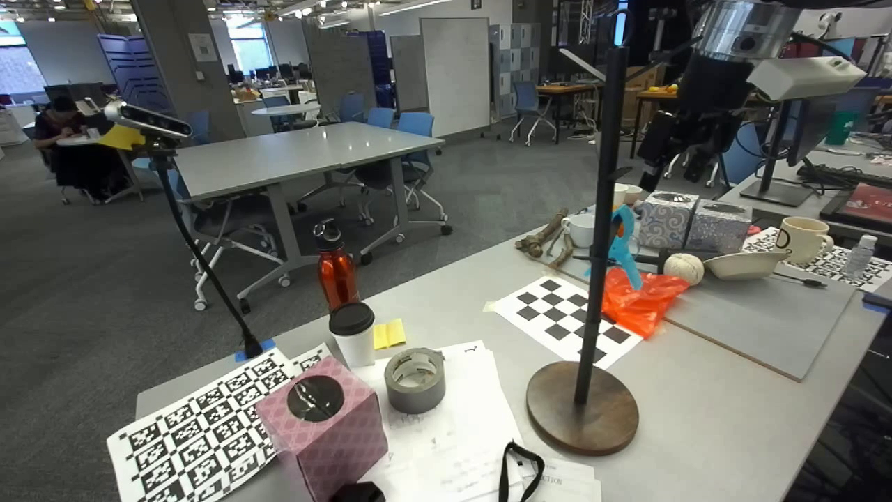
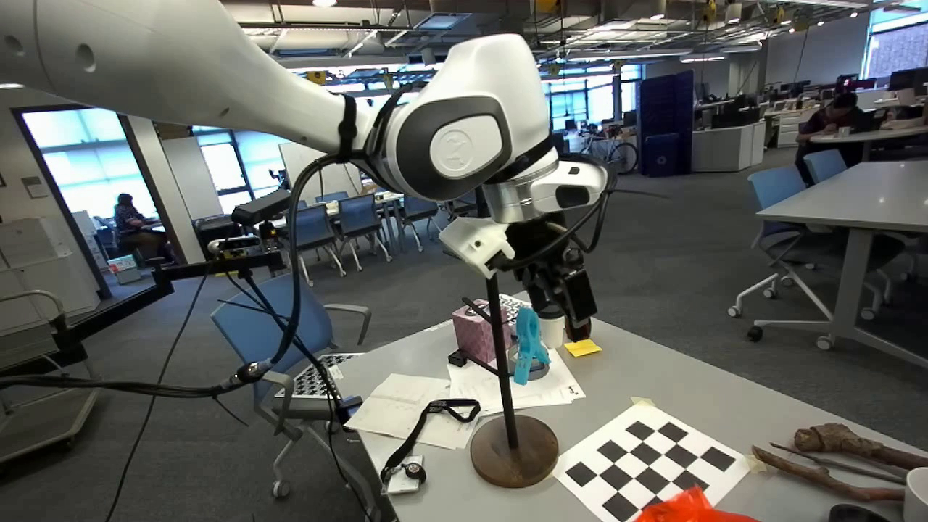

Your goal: Hang the peg on the stand

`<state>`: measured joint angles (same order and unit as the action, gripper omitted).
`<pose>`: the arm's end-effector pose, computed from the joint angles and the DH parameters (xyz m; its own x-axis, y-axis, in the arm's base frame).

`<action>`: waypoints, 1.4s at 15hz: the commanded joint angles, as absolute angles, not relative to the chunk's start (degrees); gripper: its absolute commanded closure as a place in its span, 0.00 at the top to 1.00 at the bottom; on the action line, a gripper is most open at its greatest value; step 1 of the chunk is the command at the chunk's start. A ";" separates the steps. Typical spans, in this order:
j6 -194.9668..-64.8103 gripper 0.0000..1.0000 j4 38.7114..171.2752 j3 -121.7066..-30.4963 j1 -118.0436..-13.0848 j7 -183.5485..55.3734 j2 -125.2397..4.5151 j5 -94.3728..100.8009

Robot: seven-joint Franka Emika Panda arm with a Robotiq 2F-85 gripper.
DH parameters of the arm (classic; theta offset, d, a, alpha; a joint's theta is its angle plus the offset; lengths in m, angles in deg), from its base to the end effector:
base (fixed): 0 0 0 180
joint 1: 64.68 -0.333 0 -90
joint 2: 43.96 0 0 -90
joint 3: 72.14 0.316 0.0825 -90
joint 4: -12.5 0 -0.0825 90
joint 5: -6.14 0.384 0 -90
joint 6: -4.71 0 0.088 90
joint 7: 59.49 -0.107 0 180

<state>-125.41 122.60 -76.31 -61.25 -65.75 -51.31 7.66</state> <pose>0.6053 -0.0786 0.4472 0.9436 -0.2504 0.2167 -0.2481 -0.9680 -0.0381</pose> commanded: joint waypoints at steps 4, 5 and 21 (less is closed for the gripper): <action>-133.92 1.00 133.49 -75.12 -61.82 -65.48 -42.41 7.80; -134.93 1.00 134.59 -74.99 -61.84 -65.47 -41.50 7.88; -144.72 1.00 146.95 -72.91 -63.28 -65.43 -30.94 9.00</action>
<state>-142.83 143.52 -73.19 -62.57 -65.73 -34.03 7.71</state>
